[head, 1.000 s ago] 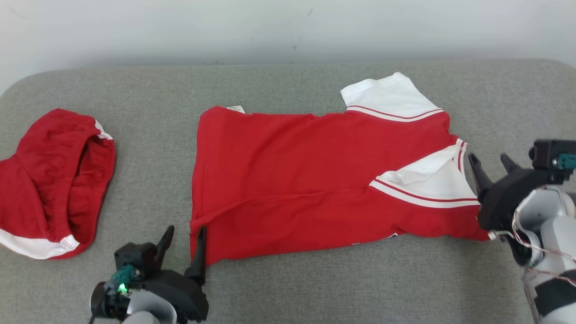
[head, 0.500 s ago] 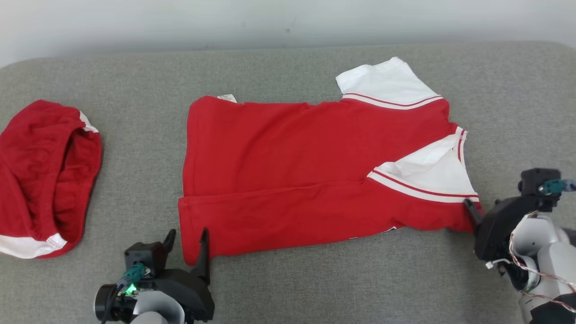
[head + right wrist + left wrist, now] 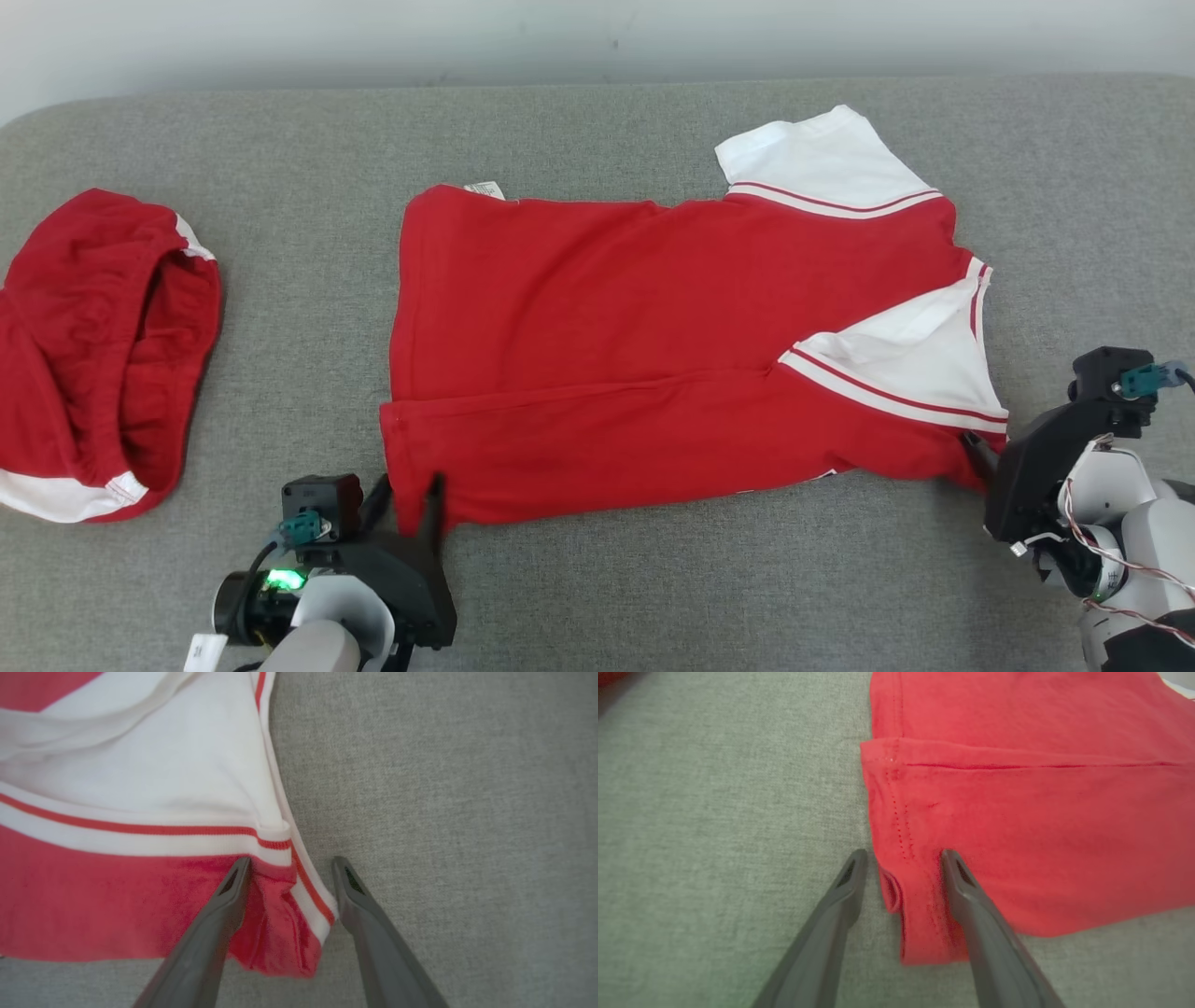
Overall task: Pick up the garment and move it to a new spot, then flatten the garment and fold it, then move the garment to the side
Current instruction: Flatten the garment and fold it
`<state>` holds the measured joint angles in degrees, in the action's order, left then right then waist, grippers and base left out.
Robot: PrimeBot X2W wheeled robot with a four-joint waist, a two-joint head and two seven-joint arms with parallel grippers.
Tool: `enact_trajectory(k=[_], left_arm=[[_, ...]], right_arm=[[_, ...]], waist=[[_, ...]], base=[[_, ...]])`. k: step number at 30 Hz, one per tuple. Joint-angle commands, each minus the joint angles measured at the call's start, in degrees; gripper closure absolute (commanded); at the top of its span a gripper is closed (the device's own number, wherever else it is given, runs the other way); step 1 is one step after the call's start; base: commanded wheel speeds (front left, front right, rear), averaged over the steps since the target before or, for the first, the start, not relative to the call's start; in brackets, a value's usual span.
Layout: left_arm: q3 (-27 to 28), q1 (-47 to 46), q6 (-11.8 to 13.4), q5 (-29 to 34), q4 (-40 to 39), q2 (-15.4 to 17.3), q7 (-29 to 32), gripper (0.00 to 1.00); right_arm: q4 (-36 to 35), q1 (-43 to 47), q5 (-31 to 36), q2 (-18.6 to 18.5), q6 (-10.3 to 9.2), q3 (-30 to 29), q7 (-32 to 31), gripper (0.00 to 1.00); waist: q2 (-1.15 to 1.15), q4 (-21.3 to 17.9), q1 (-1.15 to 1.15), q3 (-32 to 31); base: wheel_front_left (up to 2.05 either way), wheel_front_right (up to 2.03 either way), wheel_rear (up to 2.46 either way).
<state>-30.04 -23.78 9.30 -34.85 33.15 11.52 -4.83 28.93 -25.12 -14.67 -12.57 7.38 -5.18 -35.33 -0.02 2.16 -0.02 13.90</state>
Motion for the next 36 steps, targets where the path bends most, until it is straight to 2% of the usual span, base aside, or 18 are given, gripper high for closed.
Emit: enact_trajectory(k=[1,13,22,29,30,31,32,33,35,36], left_arm=[[-1.06,1.34,-0.47,-0.62,2.20,-0.81,2.07,1.00],[-0.60,6.68,-1.47,-2.98,0.95,1.22,2.47,1.00],[-1.07,14.10,0.56,-4.42,-6.46,3.21,4.76,1.00],[-1.17,19.09,3.14,-5.71,-10.42,4.51,7.54,1.00],[-1.30,19.62,3.56,-5.83,-10.61,4.68,8.36,0.56],[-1.53,19.98,3.78,-5.96,-10.88,4.84,9.05,0.00],[-1.53,19.98,3.78,-5.96,-10.88,4.84,9.05,0.00],[-1.62,20.28,4.10,-6.02,-11.35,4.97,9.34,0.00],[-1.56,20.36,4.34,-5.78,-12.40,5.13,9.15,0.00],[-1.29,20.27,4.53,-5.88,-12.85,5.21,8.90,0.00]], right_arm=[[1.47,2.66,-0.87,1.67,0.21,1.22,-1.50,1.00],[-4.94,7.49,-3.89,-0.15,0.13,-2.46,0.09,1.00],[-10.42,15.73,-4.26,1.26,0.07,-4.95,-0.15,1.00],[-12.93,21.66,-2.99,2.96,0.07,-6.39,-1.26,1.00],[-13.08,22.15,-2.69,3.31,0.07,-6.62,-1.16,1.00],[-13.16,22.62,-2.52,3.64,0.07,-6.68,-1.03,1.00],[-13.16,22.62,-2.52,3.64,0.07,-6.68,-1.03,1.00],[-13.23,22.94,-2.31,3.98,0.07,-6.76,-0.92,0.85],[-13.41,22.92,-1.83,4.40,0.07,-7.02,-0.14,0.00],[-13.64,22.60,-1.64,4.56,0.07,-7.13,0.50,0.00]], waist=[[0.02,-0.03,0.02,-0.05],[0.02,-0.53,0.02,-5.09],[0.02,-1.18,0.02,-9.18],[0.02,-1.42,0.02,-10.66],[0.02,-1.43,0.02,-10.77],[0.02,-1.43,0.02,-10.92],[0.02,-1.43,0.02,-10.92],[0.02,-1.43,0.02,-11.01],[0.02,-1.40,0.02,-11.17],[0.02,-1.37,0.02,-11.23]], base=[[0.00,0.00,0.00],[0.00,0.00,0.00],[0.00,0.00,0.00],[0.00,0.00,0.00],[0.00,0.00,0.00],[0.00,0.00,0.00],[0.00,0.00,0.00],[0.00,0.00,0.00],[0.00,0.00,0.00],[0.00,0.00,0.00]])
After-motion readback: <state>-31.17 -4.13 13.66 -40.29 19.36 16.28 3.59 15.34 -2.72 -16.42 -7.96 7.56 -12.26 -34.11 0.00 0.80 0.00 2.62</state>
